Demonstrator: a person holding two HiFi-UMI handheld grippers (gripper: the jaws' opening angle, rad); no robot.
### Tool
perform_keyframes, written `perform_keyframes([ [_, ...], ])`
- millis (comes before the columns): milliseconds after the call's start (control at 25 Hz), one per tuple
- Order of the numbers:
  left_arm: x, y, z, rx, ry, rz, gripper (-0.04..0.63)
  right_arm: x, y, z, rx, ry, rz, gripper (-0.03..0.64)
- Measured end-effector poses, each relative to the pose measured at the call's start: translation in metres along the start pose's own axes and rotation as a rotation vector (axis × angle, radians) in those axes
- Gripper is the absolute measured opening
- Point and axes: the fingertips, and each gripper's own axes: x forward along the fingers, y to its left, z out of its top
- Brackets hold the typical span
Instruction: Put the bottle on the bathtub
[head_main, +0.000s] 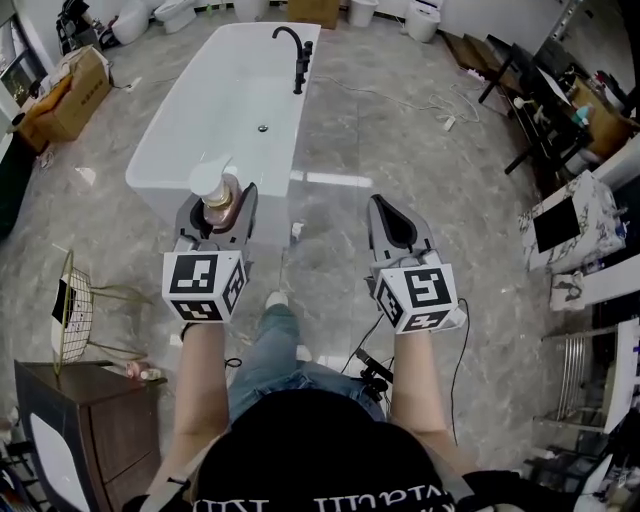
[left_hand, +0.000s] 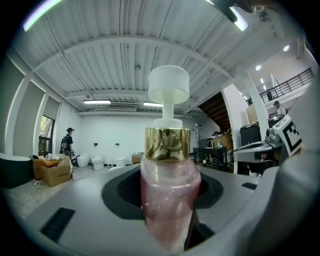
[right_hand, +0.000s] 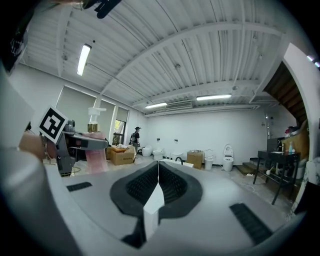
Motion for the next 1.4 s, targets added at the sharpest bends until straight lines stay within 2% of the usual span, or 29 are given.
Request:
perform_keyframes([
  [440,0.104,0.030,-0.028,-0.033,0.047,-0.065,0.209,0.086,-0.042,-0.031,0.027,0.088,-0.048,0.017],
  [600,0.143,0.049,-0.043,-0.040,0.067,-0.086,0.210,0.128,-0.047,-0.042,0.022,0.128,-0.039,0.017],
  [1080,0.253,0.102,-0.138,-0.128,0.217,-0.133,0.210,0.236,-0.056,-0.101,0.007,0.297,-0.010,0.017],
  [1400,0.310,0.105,-0.207,-0.144,0.336,-0.182,0.210,0.267,-0.062,-0.153,0.104,0.403,-0.025,0.017],
])
